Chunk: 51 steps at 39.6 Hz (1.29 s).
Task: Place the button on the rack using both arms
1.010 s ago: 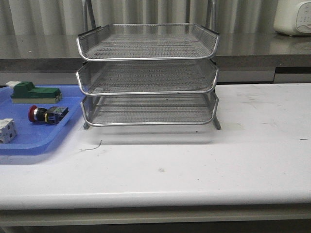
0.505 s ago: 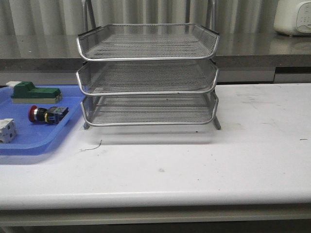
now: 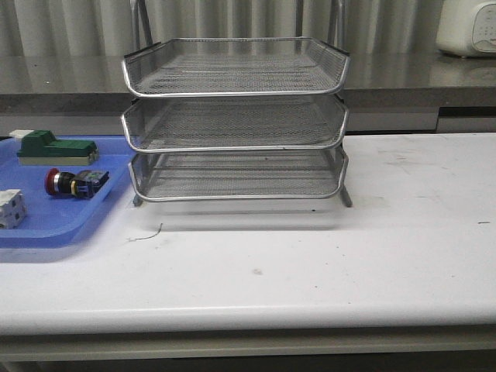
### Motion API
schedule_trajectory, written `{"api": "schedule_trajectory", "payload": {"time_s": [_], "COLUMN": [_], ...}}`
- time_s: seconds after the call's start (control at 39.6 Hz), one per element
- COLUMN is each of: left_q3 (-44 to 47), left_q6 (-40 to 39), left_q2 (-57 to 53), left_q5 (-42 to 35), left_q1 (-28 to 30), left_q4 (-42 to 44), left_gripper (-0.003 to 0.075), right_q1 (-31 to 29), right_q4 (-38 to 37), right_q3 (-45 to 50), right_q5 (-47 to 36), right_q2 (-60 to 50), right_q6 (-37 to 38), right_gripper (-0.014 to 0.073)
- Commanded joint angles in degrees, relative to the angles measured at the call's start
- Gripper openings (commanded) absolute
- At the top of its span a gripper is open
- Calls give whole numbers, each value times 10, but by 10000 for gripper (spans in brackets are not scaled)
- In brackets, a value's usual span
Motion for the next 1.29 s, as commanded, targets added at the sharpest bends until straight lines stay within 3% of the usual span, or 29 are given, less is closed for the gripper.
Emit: {"api": "schedule_trajectory", "payload": {"time_s": [0.0, 0.13, 0.25, 0.33, 0.45, 0.68, 1.01, 1.06, 1.14, 1.26], "left_q3": [5, 5, 4, -18, -80, -213, -251, -251, -251, -251], "left_q6": [-4, -4, -4, -4, -4, -4, -3, -3, -3, -3], "left_q2": [-12, -12, -12, -12, 2, 133, 256, 256, 256, 256], "left_q5": [-51, -91, -216, -244, -200, -26, -17, -19, -23, -23], "left_q1": [0, 0, 0, 0, 0, 0, 0, 0, 0, 0], "left_q4": [-3, -3, -3, -5, -5, 10, 10, 10, 10, 10], "left_gripper": [-19, -19, -19, -18, -19, -18, -15, 8, 115, 426], "right_q1": [-3, -3, -3, -3, -3, -3, -3, -3, -3, -3], "right_q4": [-6, -6, -6, -6, -6, -2, 11, 11, 11, 11], "right_q3": [-2, -3, -18, -47, -118, -245, -283, -283, -282, -279], "right_q5": [-46, -74, -104, -101, -45, 72, 72, 72, 70, 69], "right_q2": [-10, -10, -10, -10, -4, 108, 250, 251, 251, 251], "right_q6": [-3, -3, -3, -3, -3, -3, -3, -3, -3, -3], "right_gripper": [-60, -60, -60, -60, -60, -60, -48, -11, 92, 386]}}
